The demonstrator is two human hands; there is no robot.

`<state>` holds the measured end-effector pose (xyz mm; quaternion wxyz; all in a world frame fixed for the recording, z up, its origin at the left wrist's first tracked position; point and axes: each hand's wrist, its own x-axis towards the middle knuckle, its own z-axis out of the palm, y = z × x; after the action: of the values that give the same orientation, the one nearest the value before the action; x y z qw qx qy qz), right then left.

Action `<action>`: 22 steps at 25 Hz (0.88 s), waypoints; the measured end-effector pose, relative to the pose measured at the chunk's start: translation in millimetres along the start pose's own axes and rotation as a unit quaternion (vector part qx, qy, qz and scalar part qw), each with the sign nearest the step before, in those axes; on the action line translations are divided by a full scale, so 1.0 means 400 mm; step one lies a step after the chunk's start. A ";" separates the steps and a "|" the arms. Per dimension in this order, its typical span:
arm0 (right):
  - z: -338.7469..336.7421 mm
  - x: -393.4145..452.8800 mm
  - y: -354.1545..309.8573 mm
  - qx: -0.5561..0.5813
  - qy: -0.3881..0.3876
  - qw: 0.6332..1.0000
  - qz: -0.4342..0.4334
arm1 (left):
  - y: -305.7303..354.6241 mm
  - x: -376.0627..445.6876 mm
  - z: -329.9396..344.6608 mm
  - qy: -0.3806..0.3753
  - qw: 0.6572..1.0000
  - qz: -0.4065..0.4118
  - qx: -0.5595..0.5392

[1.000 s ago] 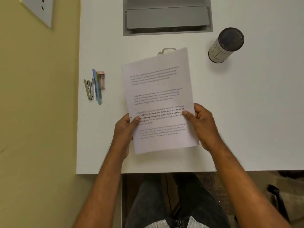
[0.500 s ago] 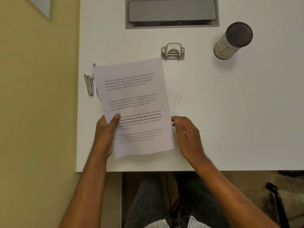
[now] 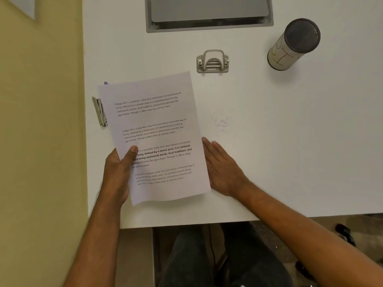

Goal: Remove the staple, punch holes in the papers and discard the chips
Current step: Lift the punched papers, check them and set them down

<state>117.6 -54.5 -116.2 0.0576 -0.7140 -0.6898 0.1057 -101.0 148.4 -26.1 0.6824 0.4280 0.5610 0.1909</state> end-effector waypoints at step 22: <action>-0.035 -0.009 0.131 -0.033 0.030 0.997 0.059 | -0.022 0.028 0.036 -0.016 0.999 -0.030 0.011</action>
<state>171.8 -59.3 -114.2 0.0481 -0.7577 -0.6477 0.0643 -86.4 146.4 -39.7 0.6917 0.4215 0.5648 0.1579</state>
